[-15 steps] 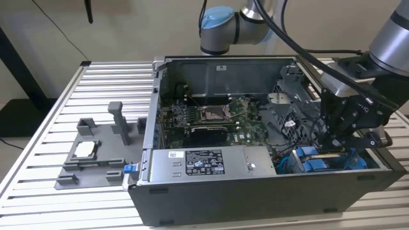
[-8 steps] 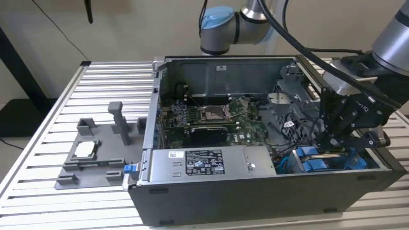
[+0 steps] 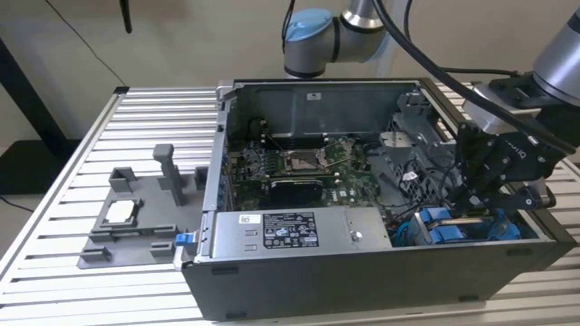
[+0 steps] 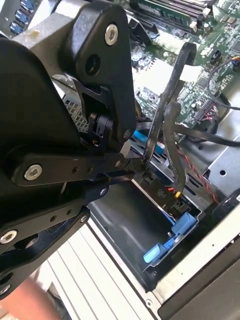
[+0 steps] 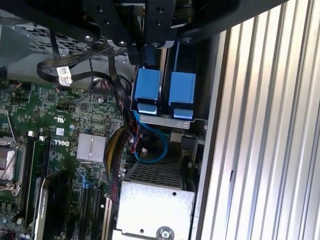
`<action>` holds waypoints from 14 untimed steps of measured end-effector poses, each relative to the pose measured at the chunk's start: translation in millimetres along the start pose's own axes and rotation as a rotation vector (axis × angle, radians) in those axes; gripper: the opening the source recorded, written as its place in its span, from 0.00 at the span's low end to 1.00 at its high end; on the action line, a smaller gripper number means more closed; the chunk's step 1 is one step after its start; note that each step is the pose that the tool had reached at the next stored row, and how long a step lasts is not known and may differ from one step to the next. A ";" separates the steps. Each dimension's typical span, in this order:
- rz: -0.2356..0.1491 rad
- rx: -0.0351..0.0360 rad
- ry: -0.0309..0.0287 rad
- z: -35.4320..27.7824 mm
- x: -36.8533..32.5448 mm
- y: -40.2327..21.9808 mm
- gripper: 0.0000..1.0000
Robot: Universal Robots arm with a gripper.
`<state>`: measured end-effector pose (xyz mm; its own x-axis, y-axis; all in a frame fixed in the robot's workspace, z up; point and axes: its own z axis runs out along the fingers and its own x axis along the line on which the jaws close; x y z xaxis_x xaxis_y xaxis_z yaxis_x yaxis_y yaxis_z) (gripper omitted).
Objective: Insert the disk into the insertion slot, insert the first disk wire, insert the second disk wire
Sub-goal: 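Insert the second disk wire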
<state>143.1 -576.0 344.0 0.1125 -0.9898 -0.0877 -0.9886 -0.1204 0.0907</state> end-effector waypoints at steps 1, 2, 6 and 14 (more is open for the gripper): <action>0.002 0.0001 -0.0003 0.0 0.3 -0.2 0.16; 0.005 0.0003 -0.0006 0.0 0.5 -0.2 0.16; 0.025 0.0018 -0.0028 0.4 1.2 -0.4 0.16; 0.091 0.0076 -0.0089 1.3 2.4 -0.4 0.16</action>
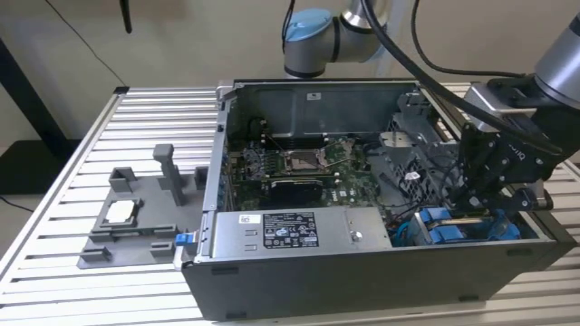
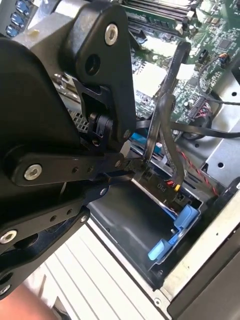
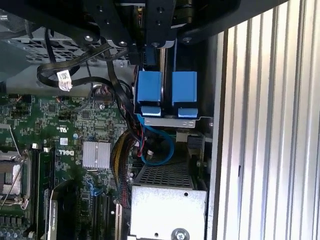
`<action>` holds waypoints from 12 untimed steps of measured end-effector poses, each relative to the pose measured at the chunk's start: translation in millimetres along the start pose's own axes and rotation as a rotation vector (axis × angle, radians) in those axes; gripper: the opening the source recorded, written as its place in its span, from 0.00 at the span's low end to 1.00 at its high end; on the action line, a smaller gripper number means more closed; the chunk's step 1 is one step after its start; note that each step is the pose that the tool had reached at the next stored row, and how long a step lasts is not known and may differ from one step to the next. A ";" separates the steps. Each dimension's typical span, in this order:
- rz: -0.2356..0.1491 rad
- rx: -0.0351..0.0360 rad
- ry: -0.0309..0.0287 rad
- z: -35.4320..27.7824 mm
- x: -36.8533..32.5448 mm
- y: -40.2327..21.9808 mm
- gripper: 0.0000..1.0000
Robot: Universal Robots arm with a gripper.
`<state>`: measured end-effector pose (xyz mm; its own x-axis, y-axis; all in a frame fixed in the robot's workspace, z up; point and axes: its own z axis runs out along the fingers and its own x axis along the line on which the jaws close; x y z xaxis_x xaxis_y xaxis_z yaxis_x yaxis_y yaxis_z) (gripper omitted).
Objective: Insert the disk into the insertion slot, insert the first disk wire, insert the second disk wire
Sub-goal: 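Insert the second disk wire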
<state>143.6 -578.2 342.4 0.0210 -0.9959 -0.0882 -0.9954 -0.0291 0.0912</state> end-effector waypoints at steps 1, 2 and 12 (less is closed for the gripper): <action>0.004 0.0003 -0.0004 0.0 0.2 0.0 0.16; 0.007 0.0003 -0.0006 0.0 0.5 -0.2 0.16; 0.010 -0.0118 -0.0033 -0.7 2.5 -7.5 0.16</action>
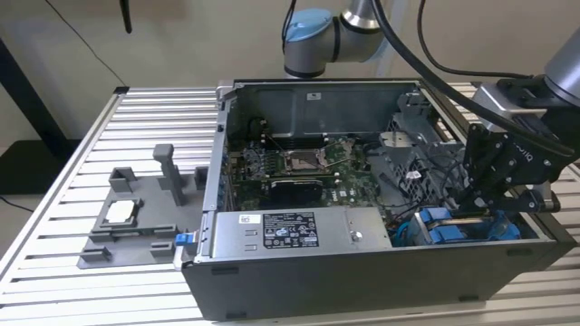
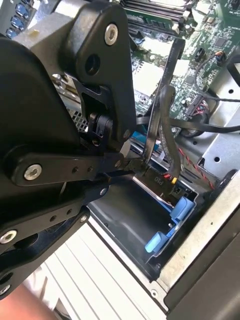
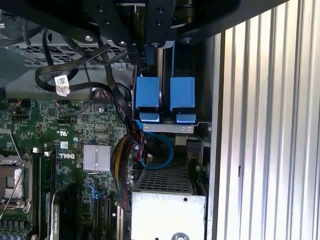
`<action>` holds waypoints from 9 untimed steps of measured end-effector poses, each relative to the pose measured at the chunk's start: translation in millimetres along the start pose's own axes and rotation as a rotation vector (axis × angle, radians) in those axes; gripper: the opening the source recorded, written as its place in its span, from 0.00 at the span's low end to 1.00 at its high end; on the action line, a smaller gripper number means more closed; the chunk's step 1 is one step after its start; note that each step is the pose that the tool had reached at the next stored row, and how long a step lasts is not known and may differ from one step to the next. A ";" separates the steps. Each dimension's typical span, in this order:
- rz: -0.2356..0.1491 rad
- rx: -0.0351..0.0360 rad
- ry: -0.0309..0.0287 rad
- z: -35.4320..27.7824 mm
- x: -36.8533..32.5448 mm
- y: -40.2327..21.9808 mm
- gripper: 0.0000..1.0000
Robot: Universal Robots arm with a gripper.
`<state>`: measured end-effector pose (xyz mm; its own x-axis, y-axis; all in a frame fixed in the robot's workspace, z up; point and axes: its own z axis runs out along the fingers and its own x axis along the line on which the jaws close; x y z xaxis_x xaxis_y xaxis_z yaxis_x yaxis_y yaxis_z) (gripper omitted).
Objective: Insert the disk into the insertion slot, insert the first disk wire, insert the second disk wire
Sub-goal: 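Insert the second disk wire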
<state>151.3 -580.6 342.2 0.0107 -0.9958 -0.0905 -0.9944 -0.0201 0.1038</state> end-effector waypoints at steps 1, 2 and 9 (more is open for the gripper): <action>0.000 0.0000 -0.0001 0.0 0.0 0.0 0.16; 0.000 0.0000 -0.0002 0.0 0.0 0.0 0.16; 0.001 0.0001 -0.0004 0.3 -0.2 1.2 0.16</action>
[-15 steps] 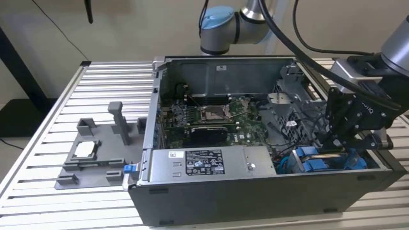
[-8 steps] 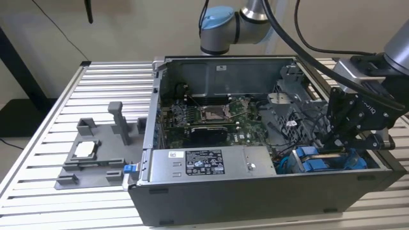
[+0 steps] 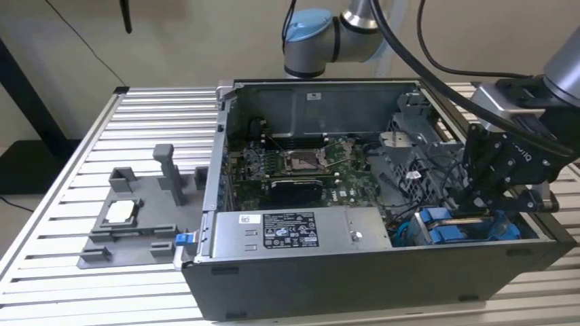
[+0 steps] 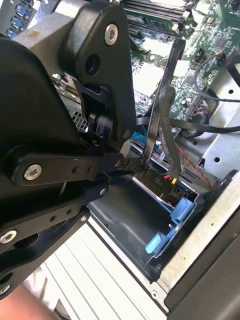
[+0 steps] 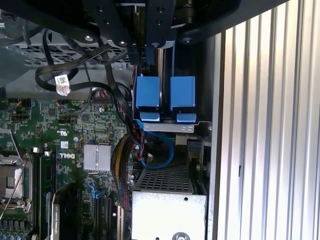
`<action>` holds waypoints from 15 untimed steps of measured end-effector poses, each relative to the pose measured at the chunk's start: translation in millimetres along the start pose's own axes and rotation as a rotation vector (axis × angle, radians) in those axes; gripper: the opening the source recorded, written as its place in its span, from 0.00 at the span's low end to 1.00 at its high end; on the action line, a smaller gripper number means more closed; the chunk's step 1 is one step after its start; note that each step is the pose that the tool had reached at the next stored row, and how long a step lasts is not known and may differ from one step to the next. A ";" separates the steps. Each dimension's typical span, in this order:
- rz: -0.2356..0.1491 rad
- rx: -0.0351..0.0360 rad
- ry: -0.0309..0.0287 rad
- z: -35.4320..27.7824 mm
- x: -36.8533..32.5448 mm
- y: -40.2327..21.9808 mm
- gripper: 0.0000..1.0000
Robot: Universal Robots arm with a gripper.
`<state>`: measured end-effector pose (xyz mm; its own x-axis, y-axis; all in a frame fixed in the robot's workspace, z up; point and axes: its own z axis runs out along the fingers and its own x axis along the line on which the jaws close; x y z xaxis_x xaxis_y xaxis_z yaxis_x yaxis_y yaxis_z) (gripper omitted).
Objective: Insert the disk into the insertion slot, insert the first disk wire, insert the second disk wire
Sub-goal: 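Insert the second disk wire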
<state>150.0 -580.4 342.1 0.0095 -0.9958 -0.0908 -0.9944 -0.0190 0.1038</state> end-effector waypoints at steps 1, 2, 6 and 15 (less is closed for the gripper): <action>0.000 0.0000 0.0001 0.0 -0.1 0.2 0.16; 0.000 0.0001 0.0000 0.1 -0.2 0.4 0.16; 0.001 0.0001 0.0001 0.2 -1.0 0.6 0.16; 0.001 0.0019 0.0002 2.5 -1.4 0.3 0.16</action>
<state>149.5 -578.7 339.7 0.0089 -0.9959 -0.0906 -0.9946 -0.0181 0.1020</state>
